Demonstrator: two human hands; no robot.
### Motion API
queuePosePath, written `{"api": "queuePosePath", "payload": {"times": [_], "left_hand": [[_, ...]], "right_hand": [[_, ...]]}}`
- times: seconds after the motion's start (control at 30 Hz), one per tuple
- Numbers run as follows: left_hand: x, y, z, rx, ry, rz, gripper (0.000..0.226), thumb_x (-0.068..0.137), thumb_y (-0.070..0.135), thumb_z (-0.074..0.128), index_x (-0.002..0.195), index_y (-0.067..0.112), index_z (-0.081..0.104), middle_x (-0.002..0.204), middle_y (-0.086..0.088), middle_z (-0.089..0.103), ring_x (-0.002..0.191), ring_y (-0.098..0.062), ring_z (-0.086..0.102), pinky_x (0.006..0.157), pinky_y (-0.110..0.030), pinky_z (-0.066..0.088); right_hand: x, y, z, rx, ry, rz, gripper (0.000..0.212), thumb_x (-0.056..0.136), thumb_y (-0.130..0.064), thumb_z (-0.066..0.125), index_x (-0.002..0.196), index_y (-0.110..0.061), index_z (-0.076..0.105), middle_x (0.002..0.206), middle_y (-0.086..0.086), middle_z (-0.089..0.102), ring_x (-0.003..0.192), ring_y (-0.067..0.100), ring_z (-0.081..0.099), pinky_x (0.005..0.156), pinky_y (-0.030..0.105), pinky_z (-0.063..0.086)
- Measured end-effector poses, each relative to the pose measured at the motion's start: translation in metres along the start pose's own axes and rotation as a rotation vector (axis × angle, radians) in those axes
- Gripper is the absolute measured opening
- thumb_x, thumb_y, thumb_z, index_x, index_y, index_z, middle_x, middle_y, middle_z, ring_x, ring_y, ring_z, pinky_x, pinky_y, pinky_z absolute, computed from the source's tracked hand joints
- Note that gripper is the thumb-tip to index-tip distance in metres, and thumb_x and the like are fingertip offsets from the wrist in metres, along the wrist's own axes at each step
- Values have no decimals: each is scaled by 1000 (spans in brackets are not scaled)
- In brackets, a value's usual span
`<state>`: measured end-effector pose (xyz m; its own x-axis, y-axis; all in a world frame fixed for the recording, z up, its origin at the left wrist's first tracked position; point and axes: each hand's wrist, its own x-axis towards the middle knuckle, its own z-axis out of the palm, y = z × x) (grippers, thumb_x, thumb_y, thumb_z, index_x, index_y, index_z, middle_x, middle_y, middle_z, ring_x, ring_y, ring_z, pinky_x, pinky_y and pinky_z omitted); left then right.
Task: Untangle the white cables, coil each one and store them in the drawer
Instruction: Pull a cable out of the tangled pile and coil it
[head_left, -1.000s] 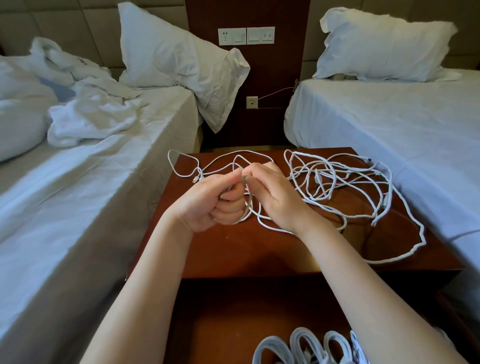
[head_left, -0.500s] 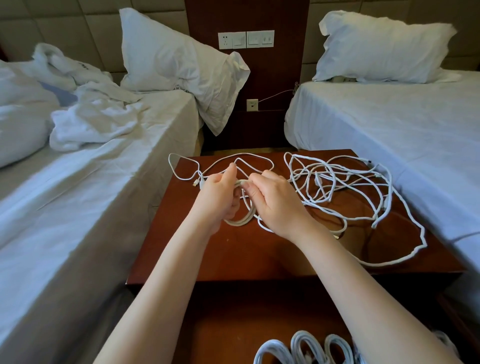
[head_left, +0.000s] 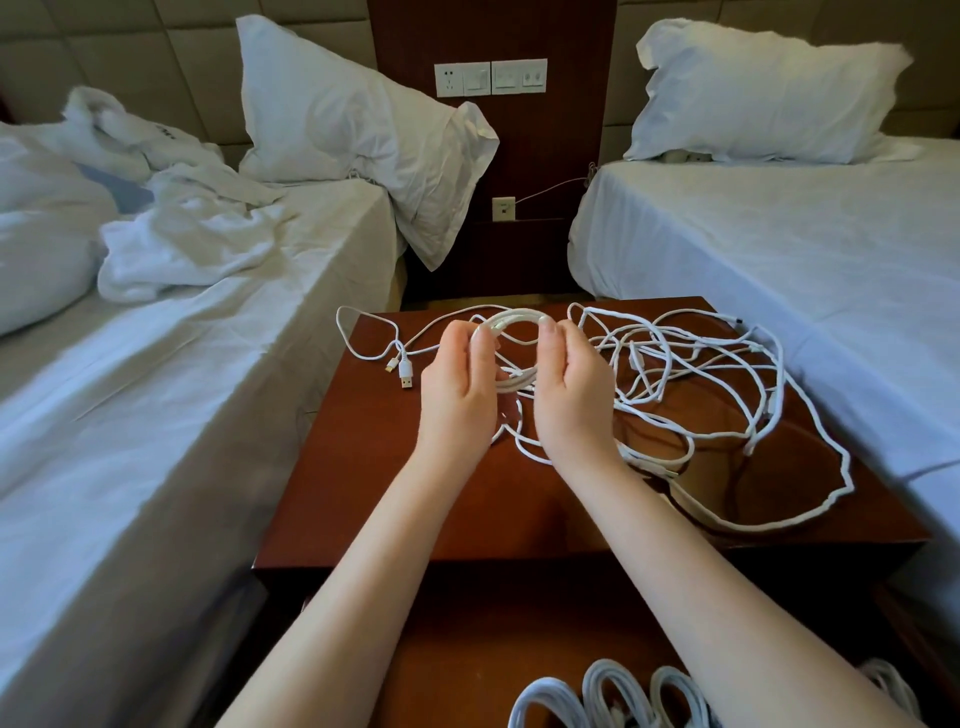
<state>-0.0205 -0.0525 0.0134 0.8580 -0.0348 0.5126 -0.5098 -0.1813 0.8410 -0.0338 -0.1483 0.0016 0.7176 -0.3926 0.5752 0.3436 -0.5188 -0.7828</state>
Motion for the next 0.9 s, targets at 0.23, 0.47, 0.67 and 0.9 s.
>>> {"api": "queuePosePath", "payload": {"times": [0.23,0.47,0.67,0.9], "left_hand": [[-2,-8,4,-15,273,30,37,102,28,31,68,24,47,60,3,48,52,-5,44,51,-20,36],[5,-18,-9,204,270,247,26,99,16,38,74,15,43,58,16,39,54,2,47,50,-10,32],[16,-26,-25,239,374,257,41,96,31,34,70,3,49,54,-9,49,57,-16,48,51,-25,30],[19,-18,-29,189,396,182,41,99,26,38,74,0,58,57,10,46,55,-1,49,54,-13,33]], "right_hand": [[-13,-4,11,87,-64,30,34,105,-29,35,79,-16,52,62,-12,46,59,4,47,56,15,34],[3,7,-3,-58,-86,-118,35,102,-31,40,67,-28,42,58,-13,41,57,6,41,53,15,29],[-4,-7,-8,200,-385,-218,36,102,-16,40,67,-12,45,55,-8,39,48,6,39,51,8,35],[-15,3,2,231,-657,-42,39,102,-24,38,71,-4,50,52,-9,41,53,12,39,53,38,34]]}}
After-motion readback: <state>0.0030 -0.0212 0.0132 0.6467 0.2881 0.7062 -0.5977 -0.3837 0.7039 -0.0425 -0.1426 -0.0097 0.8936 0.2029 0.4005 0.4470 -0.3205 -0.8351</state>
